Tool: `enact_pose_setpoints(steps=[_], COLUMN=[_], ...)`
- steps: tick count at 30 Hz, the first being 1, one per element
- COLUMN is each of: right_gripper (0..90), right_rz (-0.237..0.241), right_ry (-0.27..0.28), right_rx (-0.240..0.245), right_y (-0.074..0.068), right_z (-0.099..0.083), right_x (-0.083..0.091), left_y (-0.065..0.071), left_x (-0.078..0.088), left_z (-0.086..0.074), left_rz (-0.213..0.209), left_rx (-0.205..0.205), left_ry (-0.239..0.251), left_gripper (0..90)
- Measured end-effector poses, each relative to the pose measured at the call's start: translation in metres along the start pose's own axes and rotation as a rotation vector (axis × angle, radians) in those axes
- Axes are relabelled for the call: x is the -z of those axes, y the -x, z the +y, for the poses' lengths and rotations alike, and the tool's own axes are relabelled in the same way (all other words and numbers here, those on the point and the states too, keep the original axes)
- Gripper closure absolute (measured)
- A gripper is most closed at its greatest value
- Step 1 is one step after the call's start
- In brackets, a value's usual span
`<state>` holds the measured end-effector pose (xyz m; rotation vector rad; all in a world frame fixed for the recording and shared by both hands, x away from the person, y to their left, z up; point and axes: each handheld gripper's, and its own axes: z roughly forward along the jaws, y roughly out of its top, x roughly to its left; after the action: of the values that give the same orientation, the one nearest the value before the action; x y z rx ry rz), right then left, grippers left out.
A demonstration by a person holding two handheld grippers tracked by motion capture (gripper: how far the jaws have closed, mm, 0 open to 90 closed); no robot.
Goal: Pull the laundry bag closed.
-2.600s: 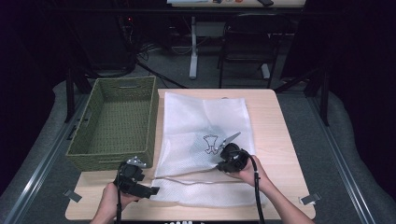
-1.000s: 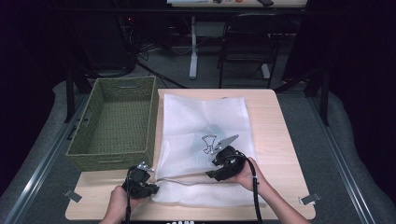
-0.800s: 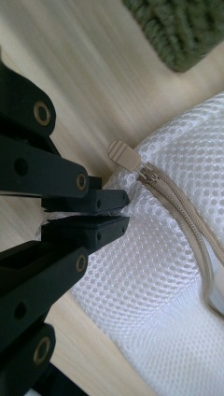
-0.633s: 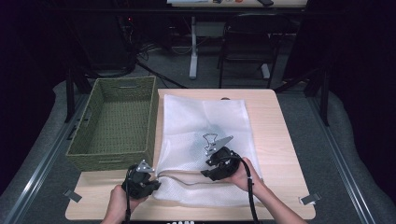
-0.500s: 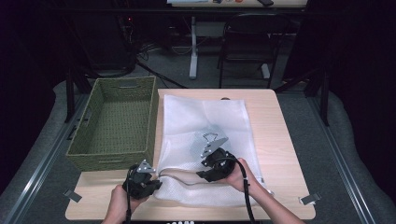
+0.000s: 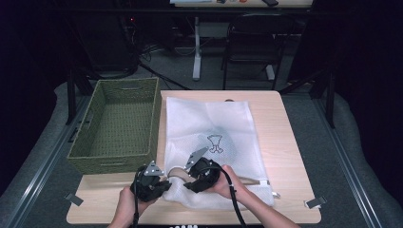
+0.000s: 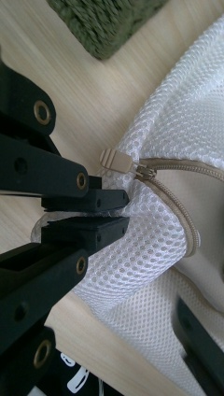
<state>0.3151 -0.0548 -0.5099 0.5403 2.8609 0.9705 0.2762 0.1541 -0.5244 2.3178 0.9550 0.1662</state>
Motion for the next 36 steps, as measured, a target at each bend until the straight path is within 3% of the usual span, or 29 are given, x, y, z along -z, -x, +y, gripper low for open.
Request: enact_pose_setpoints(steps=[4,5,6,9,13,19,21,22,23,25,26,27,31,33,36], right_gripper=[54.6,58.1,67.6,75.0,88.1,89.3,89.4,89.5,89.5,89.5,89.5,89.5,89.5,89.5,89.5], right_rz=[0.04,0.045,0.037,0.039,0.003,-0.005,-0.007,-0.016,-0.016,-0.013,-0.017,-0.017,-0.024,-0.027,-0.026], right_ry=[-0.017,-0.02,-0.015,-0.01,-0.013,-0.012,-0.012,-0.013,-0.013,-0.009,-0.009,-0.009,-0.002,-0.003,-0.004], right_rx=[-0.016,-0.023,-0.018,-0.031,-0.065,-0.038,-0.037,-0.033,-0.033,-0.026,-0.021,-0.021,-0.023,-0.016,-0.028], right_y=[0.005,0.004,0.005,0.006,0.004,0.003,0.002,0.0,0.0,-0.001,-0.002,-0.002,-0.001,0.0,0.0], right_z=[-0.001,-0.001,-0.003,-0.004,-0.007,-0.007,-0.007,-0.006,-0.006,-0.006,-0.006,-0.006,-0.007,-0.008,-0.011], right_x=[-0.015,-0.017,-0.019,-0.02,-0.021,-0.019,-0.018,-0.016,-0.016,-0.015,-0.013,-0.013,-0.008,-0.007,-0.006], left_y=[0.001,0.001,0.001,0.001,0.003,0.0,-0.001,-0.001,-0.002,-0.004,-0.009,-0.009,-0.02,-0.022,-0.021], left_x=[0.0,-0.001,-0.001,-0.001,-0.001,0.0,0.001,0.001,0.003,0.005,0.007,0.007,0.001,-0.003,-0.006], left_z=[0.003,0.004,0.004,0.005,0.005,0.003,0.002,0.001,0.0,-0.003,-0.006,-0.006,-0.01,-0.011,-0.009], left_rz=[-0.009,-0.007,-0.009,-0.015,-0.012,-0.03,-0.036,-0.044,-0.047,-0.038,-0.067,-0.067,-0.164,-0.201,-0.218], left_rx=[-0.011,-0.008,-0.005,-0.006,-0.012,-0.004,0.006,0.018,0.029,0.054,0.101,0.101,0.226,0.252,0.246], left_ry=[0.021,0.026,0.033,0.035,0.036,0.027,0.013,0.013,0.009,0.002,0.006,0.006,0.018,0.026,0.048], left_gripper=[85.4,85.3,85.3,85.2,85.0,82.5,74.2,68.3,68.3,55.0,47.5,44.8,42.1,43.6,58.7])
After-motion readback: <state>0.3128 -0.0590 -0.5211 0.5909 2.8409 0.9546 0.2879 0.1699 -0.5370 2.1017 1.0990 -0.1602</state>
